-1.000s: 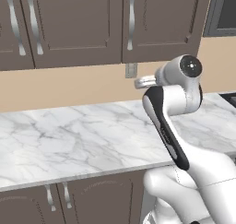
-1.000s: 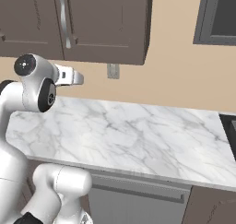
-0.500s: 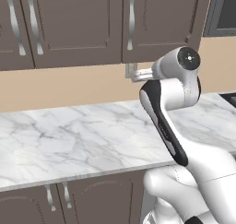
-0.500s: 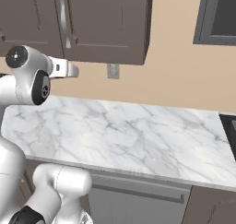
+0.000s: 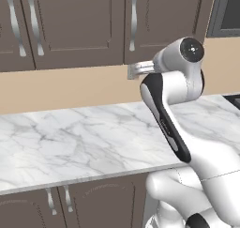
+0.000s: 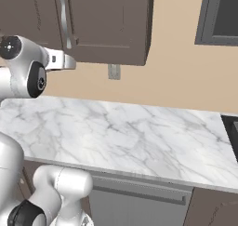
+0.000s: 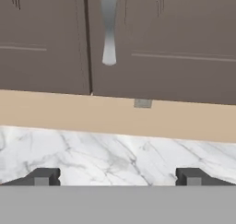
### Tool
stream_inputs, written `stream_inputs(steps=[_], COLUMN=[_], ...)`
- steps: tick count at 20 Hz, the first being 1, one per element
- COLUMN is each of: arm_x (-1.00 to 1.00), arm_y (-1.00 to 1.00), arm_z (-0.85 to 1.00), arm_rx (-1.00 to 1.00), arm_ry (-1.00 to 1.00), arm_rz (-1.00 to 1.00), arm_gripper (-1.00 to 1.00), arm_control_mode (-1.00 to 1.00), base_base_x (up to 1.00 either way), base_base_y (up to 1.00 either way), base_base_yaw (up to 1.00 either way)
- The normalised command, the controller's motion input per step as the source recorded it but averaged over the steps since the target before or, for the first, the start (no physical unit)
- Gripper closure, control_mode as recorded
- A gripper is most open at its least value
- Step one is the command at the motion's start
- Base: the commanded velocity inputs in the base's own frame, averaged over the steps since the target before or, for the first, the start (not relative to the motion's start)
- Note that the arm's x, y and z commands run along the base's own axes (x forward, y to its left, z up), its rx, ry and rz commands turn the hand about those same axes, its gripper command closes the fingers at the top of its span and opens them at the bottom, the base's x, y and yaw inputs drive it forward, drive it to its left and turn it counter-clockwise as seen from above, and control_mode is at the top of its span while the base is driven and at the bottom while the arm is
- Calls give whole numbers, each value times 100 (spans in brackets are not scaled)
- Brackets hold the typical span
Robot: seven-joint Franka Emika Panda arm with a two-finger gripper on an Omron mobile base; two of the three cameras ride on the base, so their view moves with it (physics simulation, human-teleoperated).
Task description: Open the cabinet, pick the kettle from the cabinet, and place it in the sink.
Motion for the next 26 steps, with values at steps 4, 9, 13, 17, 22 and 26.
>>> stream_inputs(steps=[4,9,13,17,22,26], arm_x=[1,2,7,15,14,18], arm_y=[3,6,8,9,8,8], arm_z=[27,31,32,33,35,30], arm_rx=[0,0,0,0,0,0], arm_ry=[-15,-13,0,0,0,-2], arm_rz=[1,3,4,2,1,0], arm_gripper=[-100,-100,-100,-100,-100,-100], arm_control_mode=[-100,-100,-100,-100,-100,-100], base_base_x=[0,0,0,0,0,0], base_base_y=[0,0,0,0,0,0], base_base_yaw=[0,0,0,0,0,0])
